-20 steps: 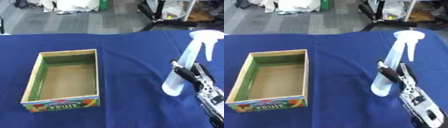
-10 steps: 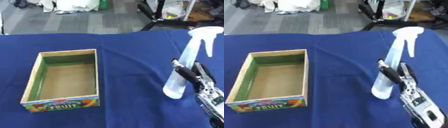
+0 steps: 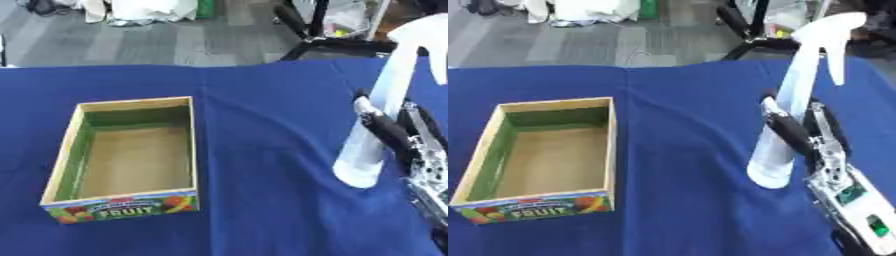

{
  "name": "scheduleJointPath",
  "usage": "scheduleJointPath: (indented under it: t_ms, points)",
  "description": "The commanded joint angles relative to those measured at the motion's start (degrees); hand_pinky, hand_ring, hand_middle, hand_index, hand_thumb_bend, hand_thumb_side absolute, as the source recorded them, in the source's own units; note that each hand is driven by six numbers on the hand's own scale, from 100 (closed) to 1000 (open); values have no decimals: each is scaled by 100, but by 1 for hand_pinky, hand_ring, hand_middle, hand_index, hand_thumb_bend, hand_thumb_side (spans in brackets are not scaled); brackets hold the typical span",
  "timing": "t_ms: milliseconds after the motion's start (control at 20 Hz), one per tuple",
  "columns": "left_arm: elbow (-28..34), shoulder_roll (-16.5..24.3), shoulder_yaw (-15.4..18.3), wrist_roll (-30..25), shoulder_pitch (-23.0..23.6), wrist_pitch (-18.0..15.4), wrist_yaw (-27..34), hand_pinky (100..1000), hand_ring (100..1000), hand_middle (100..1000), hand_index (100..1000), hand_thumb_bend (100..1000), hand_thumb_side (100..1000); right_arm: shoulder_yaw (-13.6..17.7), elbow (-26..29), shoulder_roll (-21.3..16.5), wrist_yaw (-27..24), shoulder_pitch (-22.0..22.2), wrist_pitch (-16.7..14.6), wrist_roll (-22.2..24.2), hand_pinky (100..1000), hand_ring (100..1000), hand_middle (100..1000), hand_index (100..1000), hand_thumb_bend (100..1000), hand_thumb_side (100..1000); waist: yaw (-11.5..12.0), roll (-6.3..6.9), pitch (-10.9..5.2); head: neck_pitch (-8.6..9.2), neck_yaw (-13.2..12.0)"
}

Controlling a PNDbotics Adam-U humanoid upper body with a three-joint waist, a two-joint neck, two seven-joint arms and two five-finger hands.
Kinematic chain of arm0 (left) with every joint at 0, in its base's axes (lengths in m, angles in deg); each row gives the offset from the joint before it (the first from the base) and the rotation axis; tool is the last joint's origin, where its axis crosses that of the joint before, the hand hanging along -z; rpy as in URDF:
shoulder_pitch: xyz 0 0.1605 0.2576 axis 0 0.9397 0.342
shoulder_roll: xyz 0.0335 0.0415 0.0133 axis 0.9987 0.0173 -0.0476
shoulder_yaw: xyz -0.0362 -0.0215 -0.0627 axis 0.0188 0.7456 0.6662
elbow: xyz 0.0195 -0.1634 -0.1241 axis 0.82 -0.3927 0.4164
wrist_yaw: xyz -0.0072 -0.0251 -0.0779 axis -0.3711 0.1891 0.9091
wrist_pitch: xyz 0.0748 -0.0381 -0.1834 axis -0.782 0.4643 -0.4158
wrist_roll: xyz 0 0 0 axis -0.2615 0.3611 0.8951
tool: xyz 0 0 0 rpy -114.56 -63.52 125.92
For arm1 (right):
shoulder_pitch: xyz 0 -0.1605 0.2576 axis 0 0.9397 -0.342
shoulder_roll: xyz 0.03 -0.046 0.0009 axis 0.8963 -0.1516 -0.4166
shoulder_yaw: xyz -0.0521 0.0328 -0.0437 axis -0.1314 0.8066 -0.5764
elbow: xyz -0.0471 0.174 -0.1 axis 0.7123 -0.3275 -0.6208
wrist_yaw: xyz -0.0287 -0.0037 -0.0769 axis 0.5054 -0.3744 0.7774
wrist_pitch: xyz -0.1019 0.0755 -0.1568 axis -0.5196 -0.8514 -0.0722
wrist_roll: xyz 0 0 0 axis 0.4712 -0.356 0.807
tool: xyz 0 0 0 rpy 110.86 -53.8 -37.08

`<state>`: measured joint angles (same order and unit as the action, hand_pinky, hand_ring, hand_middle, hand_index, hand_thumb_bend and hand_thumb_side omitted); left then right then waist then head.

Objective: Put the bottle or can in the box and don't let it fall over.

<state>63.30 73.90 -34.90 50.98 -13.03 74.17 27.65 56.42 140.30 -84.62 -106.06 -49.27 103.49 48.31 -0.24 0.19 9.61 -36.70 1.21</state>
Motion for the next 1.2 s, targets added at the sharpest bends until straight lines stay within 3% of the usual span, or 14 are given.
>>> scheduleJointPath:
  t_ms: [50, 300, 550, 600, 650, 900, 1200]
  points:
    - [67, 197, 26, -8, -36, -5, 6, 899, 1000, 1000, 737, 573, 574, 123, 401, -303, -169, -190, -55, 7, 672, 367, 500, 155, 100, 470, 4, 0, -95, -10, 12]
    - [88, 210, 49, 33, -46, -11, 11, 899, 1000, 1000, 738, 577, 574, 168, 789, -562, -573, -552, -69, -66, 672, 359, 487, 155, 100, 470, 45, -29, -102, -74, 144]
    - [145, 222, 69, 101, -94, -12, 19, 899, 1000, 1000, 738, 580, 572, 43, 855, -882, -1057, -1289, 69, -78, 671, 358, 483, 156, 100, 470, 176, -60, -99, -119, 372]
    - [158, 220, 69, 113, -113, -13, 30, 898, 1000, 1000, 739, 587, 605, -22, 791, -908, -1133, -1466, 112, -66, 673, 359, 482, 156, 100, 434, 214, -58, -90, -110, 412]
    - [171, 214, 69, 124, -132, -16, 41, 898, 1000, 1000, 739, 581, 572, -84, 734, -920, -1203, -1644, 112, -46, 675, 360, 483, 156, 100, 470, 259, -52, -77, -101, 458]
    - [260, 177, 87, 221, -272, -45, 111, 897, 1000, 1000, 740, 583, 564, -401, 149, -923, -1227, -2373, 145, 68, 676, 366, 486, 159, 100, 470, 514, -40, -10, -55, 795]
    - [431, 134, 177, 544, -409, -148, 207, 894, 1000, 1000, 741, 586, 551, -622, -854, -536, -880, -2902, -84, 79, 679, 377, 492, 162, 100, 470, 812, 35, 75, -4, 1108]
